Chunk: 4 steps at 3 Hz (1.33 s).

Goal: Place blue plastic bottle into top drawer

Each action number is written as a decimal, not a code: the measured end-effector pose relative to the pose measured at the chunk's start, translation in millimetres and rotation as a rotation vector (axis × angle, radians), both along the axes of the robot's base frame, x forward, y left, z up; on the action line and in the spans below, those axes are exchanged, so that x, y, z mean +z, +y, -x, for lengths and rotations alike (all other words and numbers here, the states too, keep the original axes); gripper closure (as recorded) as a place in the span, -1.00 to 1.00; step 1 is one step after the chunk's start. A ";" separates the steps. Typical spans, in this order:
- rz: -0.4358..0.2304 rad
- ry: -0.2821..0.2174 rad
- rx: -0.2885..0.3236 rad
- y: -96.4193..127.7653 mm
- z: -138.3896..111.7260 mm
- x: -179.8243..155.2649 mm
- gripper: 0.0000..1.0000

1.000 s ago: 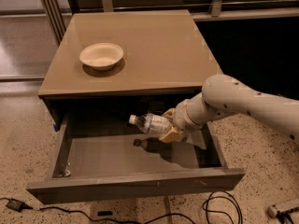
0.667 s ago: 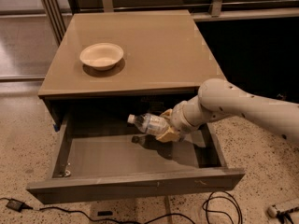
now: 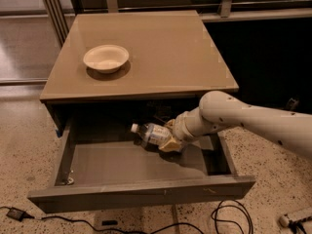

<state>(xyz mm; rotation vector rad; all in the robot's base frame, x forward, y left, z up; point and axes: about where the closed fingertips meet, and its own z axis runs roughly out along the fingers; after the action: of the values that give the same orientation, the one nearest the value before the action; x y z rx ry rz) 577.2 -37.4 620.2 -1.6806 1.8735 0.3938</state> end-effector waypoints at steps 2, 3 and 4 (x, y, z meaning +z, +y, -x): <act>0.000 0.006 0.001 1.2 0.5 -5.8 0.63; 0.000 0.006 0.001 1.2 0.5 -5.8 0.16; 0.000 0.006 0.001 1.2 0.5 -5.8 -0.30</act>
Offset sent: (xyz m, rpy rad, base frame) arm -0.0005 0.0011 -0.0058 -0.0004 0.0061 0.0010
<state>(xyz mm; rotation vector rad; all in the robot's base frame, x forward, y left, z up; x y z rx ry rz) 576.7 -36.2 614.4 -1.6826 1.8773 0.3995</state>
